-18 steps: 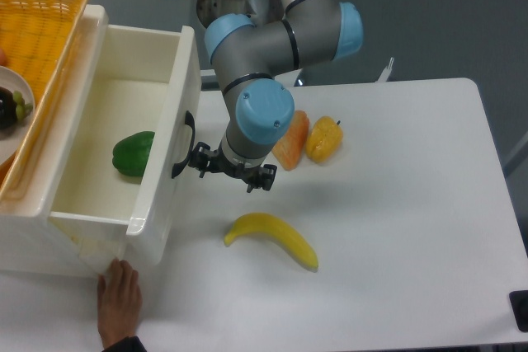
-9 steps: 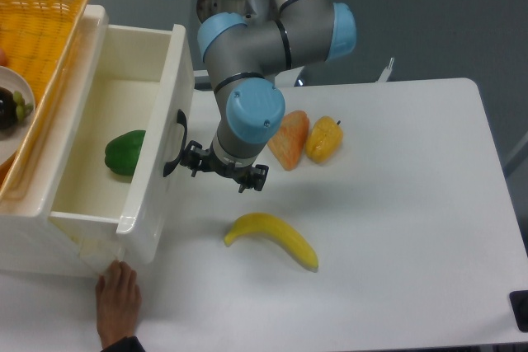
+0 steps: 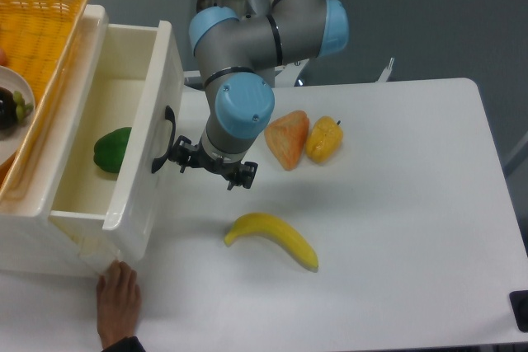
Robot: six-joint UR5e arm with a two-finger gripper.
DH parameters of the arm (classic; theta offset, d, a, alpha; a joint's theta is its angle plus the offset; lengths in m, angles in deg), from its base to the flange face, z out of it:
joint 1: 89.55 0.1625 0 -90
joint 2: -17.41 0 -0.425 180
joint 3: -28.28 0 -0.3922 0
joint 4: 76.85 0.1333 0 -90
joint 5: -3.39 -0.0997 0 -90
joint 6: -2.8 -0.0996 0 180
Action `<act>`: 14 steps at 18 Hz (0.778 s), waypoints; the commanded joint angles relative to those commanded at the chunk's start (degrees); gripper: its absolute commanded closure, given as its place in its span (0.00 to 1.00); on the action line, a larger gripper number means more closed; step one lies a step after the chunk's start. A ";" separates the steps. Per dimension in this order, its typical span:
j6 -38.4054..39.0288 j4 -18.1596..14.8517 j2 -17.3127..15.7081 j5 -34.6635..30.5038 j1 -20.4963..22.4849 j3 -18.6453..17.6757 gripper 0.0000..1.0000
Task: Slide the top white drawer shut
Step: 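Push the drawer front with the gripper into the cabinet until shut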
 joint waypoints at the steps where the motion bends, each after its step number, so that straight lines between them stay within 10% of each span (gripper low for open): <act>1: 0.00 -0.26 -0.18 0.00 -0.52 0.00 0.00; 14: 2.37 -0.79 -0.79 -0.09 -3.86 -0.18 0.00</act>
